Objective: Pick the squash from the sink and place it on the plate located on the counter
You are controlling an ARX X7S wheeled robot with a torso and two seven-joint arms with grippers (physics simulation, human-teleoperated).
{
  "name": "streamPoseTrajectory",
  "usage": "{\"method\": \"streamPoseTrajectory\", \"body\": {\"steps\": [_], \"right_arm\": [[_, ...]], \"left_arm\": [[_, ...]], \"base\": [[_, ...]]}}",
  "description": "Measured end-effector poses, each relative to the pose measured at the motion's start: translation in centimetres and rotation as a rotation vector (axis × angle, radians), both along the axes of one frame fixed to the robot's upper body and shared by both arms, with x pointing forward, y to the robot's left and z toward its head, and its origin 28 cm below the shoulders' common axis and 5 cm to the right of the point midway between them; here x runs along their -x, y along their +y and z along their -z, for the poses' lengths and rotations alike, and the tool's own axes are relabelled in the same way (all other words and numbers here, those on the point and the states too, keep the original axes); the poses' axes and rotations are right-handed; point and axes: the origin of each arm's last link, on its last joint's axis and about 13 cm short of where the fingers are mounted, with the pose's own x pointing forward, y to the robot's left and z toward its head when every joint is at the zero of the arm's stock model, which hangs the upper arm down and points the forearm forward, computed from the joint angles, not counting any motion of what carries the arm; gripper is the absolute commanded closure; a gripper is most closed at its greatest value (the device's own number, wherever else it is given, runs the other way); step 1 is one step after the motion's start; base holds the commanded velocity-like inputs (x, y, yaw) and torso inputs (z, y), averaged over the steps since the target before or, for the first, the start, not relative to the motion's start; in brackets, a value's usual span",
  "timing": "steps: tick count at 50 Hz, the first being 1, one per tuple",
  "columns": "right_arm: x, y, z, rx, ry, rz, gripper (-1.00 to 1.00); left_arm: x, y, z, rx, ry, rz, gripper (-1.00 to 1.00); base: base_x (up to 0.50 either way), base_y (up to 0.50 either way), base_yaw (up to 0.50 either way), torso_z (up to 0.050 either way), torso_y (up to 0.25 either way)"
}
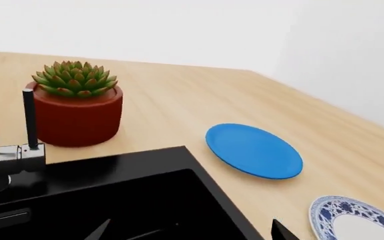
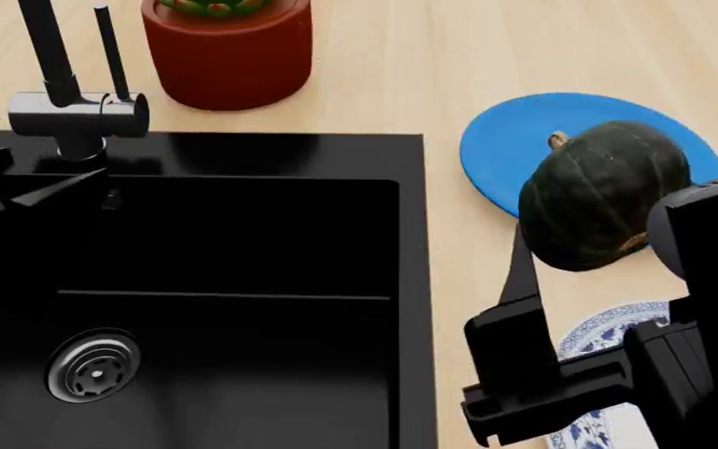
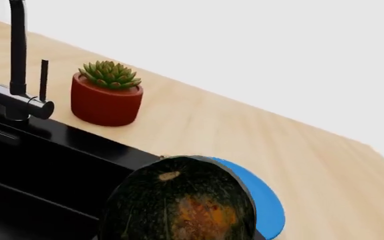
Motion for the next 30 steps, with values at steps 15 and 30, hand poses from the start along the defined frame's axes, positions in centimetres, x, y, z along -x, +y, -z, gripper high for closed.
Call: {"method": "streamPoseTrajectory", "body": {"steps": [15, 30], "right_arm": [[0.5, -0.5, 0.3, -0.013, 0.033, 0.098, 1.00], [0.3, -1.3, 1.0, -0.022, 0.053, 0.156, 1.00]], "left_arm": [[-0.2, 0.4, 0.8, -0.004, 0.004, -0.080, -1.00], [-0.6, 0.5, 1.3, 0.000, 0.016, -0.109, -1.00]], "base": [[0.00, 0.00, 0.00, 0.001, 0.001], [0.00, 0.00, 0.00, 0.000, 0.000]]}}
